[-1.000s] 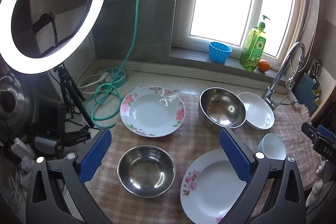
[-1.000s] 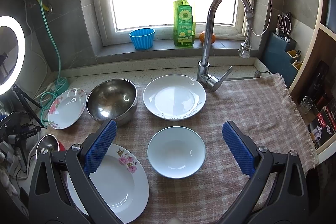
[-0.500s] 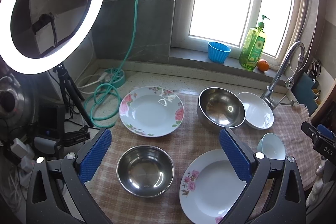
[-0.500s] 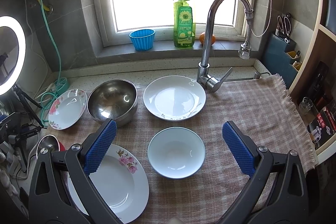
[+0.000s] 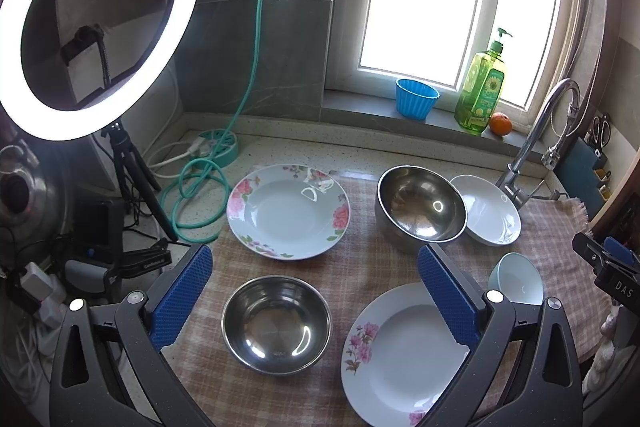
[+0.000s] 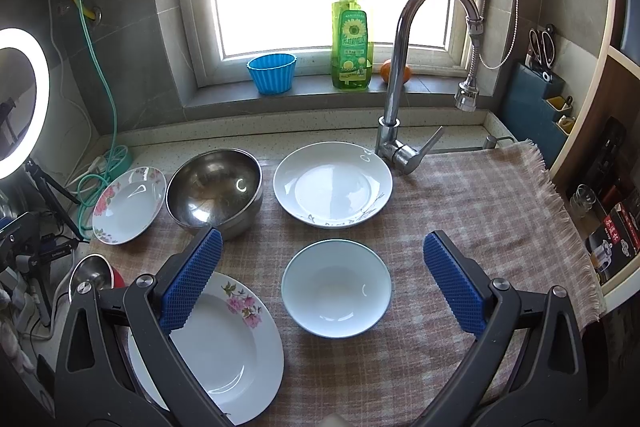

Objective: Organize plates and bowls

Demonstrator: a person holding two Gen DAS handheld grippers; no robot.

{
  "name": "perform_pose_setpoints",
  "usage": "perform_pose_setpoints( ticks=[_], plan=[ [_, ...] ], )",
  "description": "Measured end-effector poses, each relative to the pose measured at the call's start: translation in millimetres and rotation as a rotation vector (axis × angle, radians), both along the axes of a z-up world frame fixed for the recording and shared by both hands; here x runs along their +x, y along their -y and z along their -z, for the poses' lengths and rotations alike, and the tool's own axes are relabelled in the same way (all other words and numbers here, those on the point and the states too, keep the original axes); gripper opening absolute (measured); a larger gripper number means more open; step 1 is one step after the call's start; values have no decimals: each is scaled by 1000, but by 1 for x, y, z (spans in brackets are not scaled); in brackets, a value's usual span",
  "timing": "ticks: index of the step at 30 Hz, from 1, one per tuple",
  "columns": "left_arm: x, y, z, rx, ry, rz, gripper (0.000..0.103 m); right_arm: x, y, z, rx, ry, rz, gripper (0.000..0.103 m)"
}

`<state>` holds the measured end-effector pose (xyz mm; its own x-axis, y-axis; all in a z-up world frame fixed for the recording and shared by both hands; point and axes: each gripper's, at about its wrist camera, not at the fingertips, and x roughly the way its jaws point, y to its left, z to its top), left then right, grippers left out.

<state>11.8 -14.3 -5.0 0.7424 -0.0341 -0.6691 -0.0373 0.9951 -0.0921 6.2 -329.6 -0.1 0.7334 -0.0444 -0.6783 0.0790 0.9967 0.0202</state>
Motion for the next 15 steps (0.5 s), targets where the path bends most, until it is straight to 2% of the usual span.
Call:
perform_pose_setpoints(
  ticks=[8, 15],
  plan=[
    [-4, 4, 4, 0, -15, 9, 102, -3, 4, 5, 2, -21, -5, 103],
    [-6, 0, 14, -33, -58, 23, 101, -6, 11, 20, 25, -73, -61, 103]
  ],
)
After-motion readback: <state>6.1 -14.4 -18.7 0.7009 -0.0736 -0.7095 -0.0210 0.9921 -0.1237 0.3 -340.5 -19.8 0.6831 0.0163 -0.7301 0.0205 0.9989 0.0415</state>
